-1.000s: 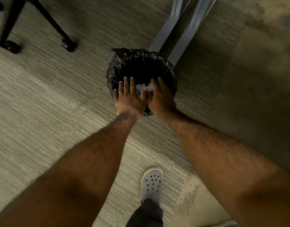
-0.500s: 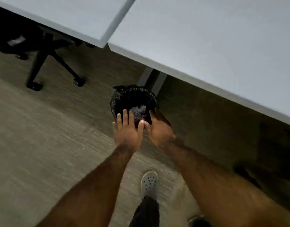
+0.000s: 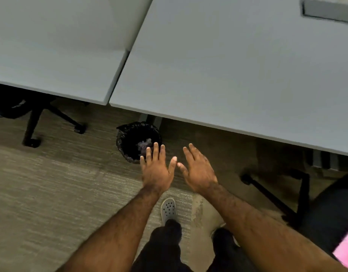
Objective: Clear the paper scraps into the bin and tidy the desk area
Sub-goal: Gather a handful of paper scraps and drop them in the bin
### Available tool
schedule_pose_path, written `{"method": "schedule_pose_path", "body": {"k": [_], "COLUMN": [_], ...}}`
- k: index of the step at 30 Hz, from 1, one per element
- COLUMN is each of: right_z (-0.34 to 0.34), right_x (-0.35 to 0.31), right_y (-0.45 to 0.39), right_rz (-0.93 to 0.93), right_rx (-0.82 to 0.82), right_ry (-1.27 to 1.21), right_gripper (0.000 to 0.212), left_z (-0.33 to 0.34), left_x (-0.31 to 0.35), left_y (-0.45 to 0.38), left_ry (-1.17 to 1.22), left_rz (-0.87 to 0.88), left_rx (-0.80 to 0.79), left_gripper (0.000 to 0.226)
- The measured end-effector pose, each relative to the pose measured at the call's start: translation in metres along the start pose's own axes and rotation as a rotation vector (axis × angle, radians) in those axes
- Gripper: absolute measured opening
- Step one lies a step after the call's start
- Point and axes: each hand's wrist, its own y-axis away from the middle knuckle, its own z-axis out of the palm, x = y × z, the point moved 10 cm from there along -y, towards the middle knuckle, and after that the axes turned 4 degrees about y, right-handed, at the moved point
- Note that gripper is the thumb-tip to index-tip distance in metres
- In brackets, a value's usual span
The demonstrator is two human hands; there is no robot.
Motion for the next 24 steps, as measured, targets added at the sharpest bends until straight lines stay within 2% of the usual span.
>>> {"method": "schedule_pose_path", "body": {"k": [6,14,18,24], "right_z": [-0.048,-0.111,-0.128,-0.142], "right_x": [0.055,0.155,0.206,0.272], "right_y": [0.07,0.165,0.214,0.277], "right_rz": [0.151,0.424,0.558,0.711], "right_rx": [0.1,0.292,0.382,0.499], "right_ry": [-0.04,-0.098,-0.114,-0.186], "right_gripper": [0.067,0.071,0.069,0.069], "left_z": [-0.002,0.018,0.035,0.072], "left_x": [0.078,0.215,0.286,0.378], "left_y": [0.034,0.071,0.093,0.123], "left_ry": [-0.065,-0.149,-0.174,-0.274], "left_rz": [0.185,0.55,0.708,0.893], "left_rx": [-0.071,-0.134,-0.189,-0.25], "left_gripper": [0.085,0.082,0.084,0.076]}}
